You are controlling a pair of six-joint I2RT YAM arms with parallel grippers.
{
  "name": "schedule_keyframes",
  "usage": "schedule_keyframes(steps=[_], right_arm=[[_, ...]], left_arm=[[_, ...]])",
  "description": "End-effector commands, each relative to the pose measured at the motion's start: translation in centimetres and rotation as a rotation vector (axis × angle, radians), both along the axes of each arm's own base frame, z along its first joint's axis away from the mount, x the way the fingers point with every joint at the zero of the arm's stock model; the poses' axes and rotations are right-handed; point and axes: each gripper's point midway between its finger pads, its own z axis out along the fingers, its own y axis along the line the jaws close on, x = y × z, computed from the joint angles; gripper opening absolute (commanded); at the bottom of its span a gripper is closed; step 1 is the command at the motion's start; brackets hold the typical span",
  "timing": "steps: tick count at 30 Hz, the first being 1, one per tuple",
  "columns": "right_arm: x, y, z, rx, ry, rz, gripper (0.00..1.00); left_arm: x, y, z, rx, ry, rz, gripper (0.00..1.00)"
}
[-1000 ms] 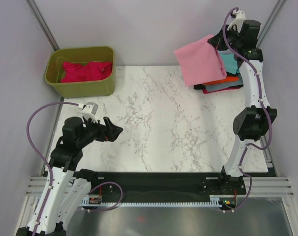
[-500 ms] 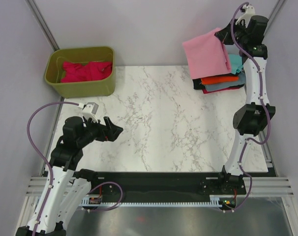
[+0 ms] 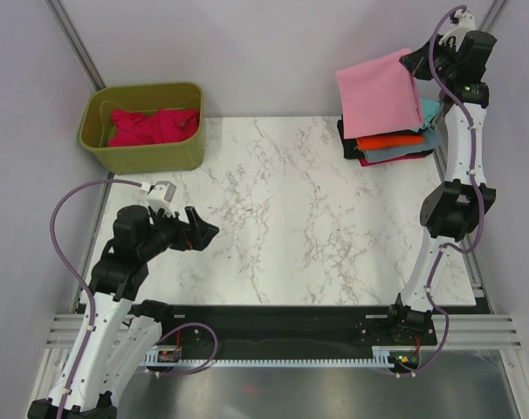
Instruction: Fold and stack the t-shirts
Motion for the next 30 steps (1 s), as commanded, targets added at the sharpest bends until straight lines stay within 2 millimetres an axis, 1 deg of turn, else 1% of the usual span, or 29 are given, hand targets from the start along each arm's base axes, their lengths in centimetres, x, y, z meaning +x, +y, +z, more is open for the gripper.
schedule_keyframes(steps=[1, 3, 8, 11, 12, 14, 15, 17, 18, 20, 21, 22, 25, 26, 28, 29, 30], right_arm=[[-0.2, -0.8, 4.7, -0.001, -0.149, 0.011, 0.0], [0.0, -1.2, 4.7, 0.01, -0.158, 0.015, 0.0], [0.8, -3.0, 5.1, 0.066, -0.194, 0.019, 0.0], [1.5, -4.5, 4.1, 0.094, -0.196, 0.003, 0.0], [2.0, -5.2, 3.4, 0.1, -0.193, -0.009, 0.0], [2.6, -6.0, 2.4, 0.118, -0.183, -0.025, 0.0], [3.3, -6.5, 1.3, 0.125, -0.173, -0.032, 0.0], [3.8, -7.4, 0.2, 0.133, -0.165, -0.05, 0.0], [4.5, -8.1, -1.1, 0.135, -0.156, -0.063, 0.0], [5.2, -8.9, -2.3, 0.14, -0.15, -0.079, 0.0], [5.8, -9.6, -3.6, 0.144, -0.142, -0.09, 0.0], [6.1, -9.9, -4.2, 0.149, -0.14, -0.095, 0.0], [7.4, -11.5, -6.9, 0.152, -0.134, -0.142, 0.0], [8.1, -12.3, -8.3, 0.153, -0.125, -0.175, 0.0], [8.6, -13.3, -10.0, 0.154, -0.116, -0.207, 0.0], [9.1, -13.8, -11.7, 0.156, -0.099, -0.223, 0.0], [9.4, -14.5, -12.7, 0.153, -0.092, -0.252, 0.0]], left_arm=[[0.6, -0.3, 0.6, -0.022, -0.018, 0.003, 1.0], [0.6, -0.2, 0.6, -0.023, -0.019, 0.007, 1.0], [0.6, -0.2, 0.5, -0.021, -0.016, 0.008, 1.0], [0.7, -0.2, 0.4, -0.021, -0.012, 0.007, 1.0], [0.6, -0.3, 0.4, -0.022, -0.011, 0.004, 1.0], [0.6, -0.3, 0.4, -0.023, -0.011, 0.003, 1.0], [0.6, -0.3, 0.4, -0.023, -0.009, 0.001, 1.0], [0.6, -0.3, 0.4, -0.023, -0.009, 0.001, 1.0], [0.6, -0.3, 0.4, -0.022, -0.012, 0.002, 1.0], [0.6, -0.3, 0.4, -0.022, -0.012, 0.002, 1.0], [0.5, -0.3, 0.5, -0.024, -0.016, -0.001, 1.0], [0.5, -0.3, 0.6, -0.025, -0.017, -0.002, 1.0], [0.5, -0.4, 0.6, -0.026, -0.02, -0.004, 1.0], [0.5, -0.3, 0.6, -0.026, -0.022, -0.002, 1.0], [0.5, -0.3, 0.7, -0.026, -0.023, -0.002, 1.0], [0.5, -0.3, 0.6, -0.026, -0.022, -0.002, 1.0], [0.5, -0.4, 0.6, -0.026, -0.019, -0.004, 1.0]])
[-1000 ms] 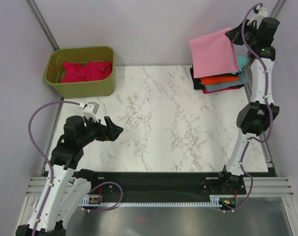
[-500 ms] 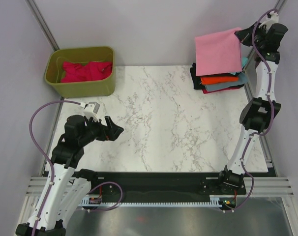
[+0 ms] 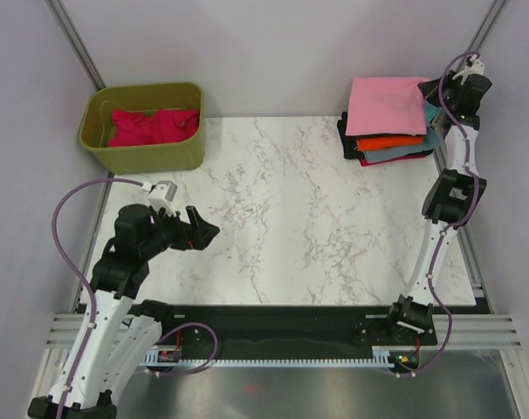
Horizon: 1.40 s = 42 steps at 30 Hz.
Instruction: Fold and stack the t-shirts
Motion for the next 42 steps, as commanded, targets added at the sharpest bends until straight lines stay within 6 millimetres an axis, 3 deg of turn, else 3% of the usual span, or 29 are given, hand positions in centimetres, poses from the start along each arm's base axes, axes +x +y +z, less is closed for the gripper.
schedule_keyframes(steps=[1, 5, 8, 13, 14, 16, 17, 19, 20, 22, 23, 25, 30, 34, 37, 38, 39, 42], right_arm=[[1.2, -2.6, 0.7, -0.037, -0.085, -0.095, 0.0], [2.0, -3.8, -4.4, -0.022, -0.023, -0.131, 0.0], [2.0, -4.0, -6.9, -0.017, 0.013, -0.138, 0.0], [1.4, -4.6, -8.2, -0.016, 0.048, -0.149, 0.03], [1.2, -4.5, -7.8, -0.013, 0.046, -0.143, 0.19], [0.9, -4.9, -6.8, -0.01, 0.036, -0.142, 0.36], [0.5, -4.9, -5.2, -0.006, 0.017, -0.134, 0.59], [0.1, -5.0, -3.1, -0.006, -0.007, -0.129, 0.76], [-0.5, -5.0, -0.9, -0.01, -0.034, -0.131, 0.82], [-1.1, -5.0, 1.7, -0.017, -0.065, -0.134, 0.87], [-1.9, -5.2, 4.2, -0.025, -0.096, -0.14, 0.9], [-3.2, -5.4, 7.4, -0.038, -0.129, -0.164, 0.94], [-6.2, -6.2, 11.7, -0.033, -0.151, -0.232, 0.98], [-9.5, -4.2, 15.2, -0.015, -0.177, -0.209, 0.98], [-12.8, -1.0, 16.7, 0.034, -0.163, -0.176, 0.98], [-15.0, 0.6, 16.6, 0.046, -0.145, -0.165, 0.98], [-15.9, 2.9, 16.6, 0.04, -0.139, -0.136, 0.98], [-20.4, 8.9, 14.4, -0.011, -0.073, -0.114, 0.98]], left_arm=[[0.4, -0.3, 0.8, -0.027, -0.03, 0.0, 1.0], [0.5, -0.3, 0.6, -0.026, -0.021, -0.002, 1.0], [0.5, -0.3, 0.6, -0.025, -0.02, 0.0, 1.0], [0.6, -0.3, 0.6, -0.026, -0.021, 0.0, 1.0], [0.5, -0.3, 0.6, -0.026, -0.021, 0.0, 1.0], [0.5, -0.3, 0.7, -0.027, -0.026, 0.0, 1.0], [0.5, -0.3, 0.7, -0.027, -0.027, 0.0, 1.0], [0.5, -0.3, 0.8, -0.027, -0.032, 0.001, 1.0], [0.4, -0.3, 1.0, -0.03, -0.034, -0.004, 0.99], [0.2, -0.3, 1.2, -0.034, -0.046, -0.006, 1.0], [0.2, -0.3, 1.3, -0.033, -0.051, -0.007, 1.0], [0.1, -0.3, 1.5, -0.036, -0.062, -0.007, 1.0], [-0.1, -0.3, 1.9, -0.04, -0.08, -0.01, 1.0], [-0.4, -0.3, 2.2, -0.043, -0.094, -0.012, 1.0], [-0.5, -0.3, 2.6, -0.048, -0.107, -0.018, 1.0], [-0.5, -0.4, 2.5, -0.049, -0.105, -0.02, 1.0], [-0.6, -0.4, 2.7, -0.05, -0.111, -0.022, 1.0], [-0.6, -0.4, 2.8, -0.051, -0.116, -0.022, 1.0]])
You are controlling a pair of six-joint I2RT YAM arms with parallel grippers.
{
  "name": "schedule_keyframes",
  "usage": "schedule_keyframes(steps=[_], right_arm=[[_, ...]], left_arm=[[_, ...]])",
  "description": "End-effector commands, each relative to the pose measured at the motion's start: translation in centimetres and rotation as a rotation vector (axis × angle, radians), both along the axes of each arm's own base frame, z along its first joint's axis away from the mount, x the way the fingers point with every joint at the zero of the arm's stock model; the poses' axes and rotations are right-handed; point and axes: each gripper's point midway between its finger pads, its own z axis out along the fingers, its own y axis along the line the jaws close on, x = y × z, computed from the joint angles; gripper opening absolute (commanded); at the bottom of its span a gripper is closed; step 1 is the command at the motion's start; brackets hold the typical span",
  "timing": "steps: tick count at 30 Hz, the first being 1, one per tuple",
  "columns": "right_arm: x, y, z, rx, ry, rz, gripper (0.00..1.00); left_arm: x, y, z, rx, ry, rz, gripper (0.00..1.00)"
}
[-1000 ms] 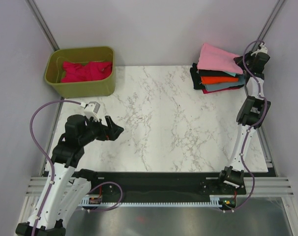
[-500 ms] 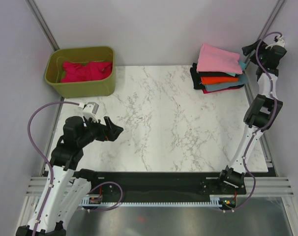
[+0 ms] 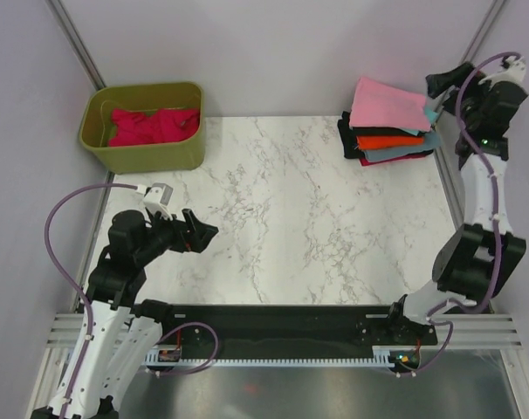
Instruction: Fold and stack the t-shirts
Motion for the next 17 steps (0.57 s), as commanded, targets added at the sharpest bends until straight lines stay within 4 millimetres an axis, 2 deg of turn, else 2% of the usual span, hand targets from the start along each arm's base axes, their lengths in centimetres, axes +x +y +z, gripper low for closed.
schedule_keyframes(steps=[1, 2, 3, 4, 6, 7, 8, 10, 11, 13, 15, 17], right_arm=[[-5.9, 8.3, 1.0, -0.065, -0.004, 0.074, 0.98], [-6.8, 10.5, -2.7, -0.042, 0.068, 0.098, 0.98], [-7.8, 11.6, -3.5, -0.018, 0.074, 0.104, 0.98], [-9.6, 12.8, -4.8, -0.011, 0.088, 0.124, 0.98], [-11.7, 15.4, -6.4, 0.004, 0.114, 0.196, 0.98], [-13.3, 16.4, -6.2, -0.001, 0.091, 0.235, 0.98], [-14.3, 16.8, -9.3, 0.009, 0.136, 0.254, 0.98], [-15.7, 17.3, -11.8, -0.01, 0.164, 0.287, 0.98], [-16.7, 17.5, -13.9, -0.016, 0.214, 0.298, 0.98], [-17.9, 18.3, -15.8, -0.002, 0.256, 0.342, 0.98], [-18.6, 19.3, -16.2, 0.038, 0.251, 0.392, 0.98], [-19.2, 19.6, -16.6, 0.095, 0.253, 0.382, 0.98]], left_arm=[[0.0, -0.4, 1.4, -0.033, -0.048, -0.018, 1.0], [-0.1, -0.5, 1.4, -0.034, -0.05, -0.021, 1.0], [-0.1, -0.5, 1.4, -0.036, -0.049, -0.024, 1.0], [-0.1, -0.6, 1.4, -0.038, -0.051, -0.028, 1.0], [-0.2, -0.7, 1.5, -0.041, -0.053, -0.039, 1.0], [-0.2, -0.8, 1.5, -0.041, -0.055, -0.043, 1.0], [-0.3, -0.8, 1.5, -0.042, -0.054, -0.046, 1.0], [-0.3, -0.8, 1.7, -0.044, -0.061, -0.048, 1.0], [-0.4, -0.8, 1.7, -0.045, -0.064, -0.048, 1.0], [-0.3, -0.8, 1.8, -0.044, -0.07, -0.046, 1.0], [-0.4, -0.8, 1.8, -0.044, -0.069, -0.049, 1.0], [-0.4, -0.7, 1.8, -0.042, -0.072, -0.045, 1.0]])
